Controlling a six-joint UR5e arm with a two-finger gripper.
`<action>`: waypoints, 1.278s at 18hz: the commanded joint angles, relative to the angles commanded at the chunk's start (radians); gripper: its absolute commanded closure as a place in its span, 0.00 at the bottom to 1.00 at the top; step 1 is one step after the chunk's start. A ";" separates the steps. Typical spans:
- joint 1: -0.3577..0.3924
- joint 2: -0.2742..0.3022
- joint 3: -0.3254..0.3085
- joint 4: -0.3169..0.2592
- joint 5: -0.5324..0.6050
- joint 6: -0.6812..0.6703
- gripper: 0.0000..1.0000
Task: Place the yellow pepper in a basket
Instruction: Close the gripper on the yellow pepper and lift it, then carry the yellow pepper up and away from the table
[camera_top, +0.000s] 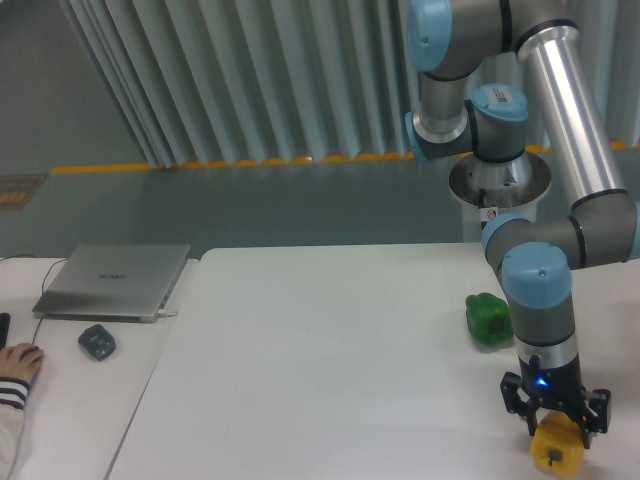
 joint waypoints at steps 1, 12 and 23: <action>0.000 0.009 0.002 -0.002 -0.020 0.000 0.62; 0.009 0.140 0.002 -0.158 -0.016 0.371 0.63; 0.141 0.262 -0.011 -0.578 -0.022 1.064 0.63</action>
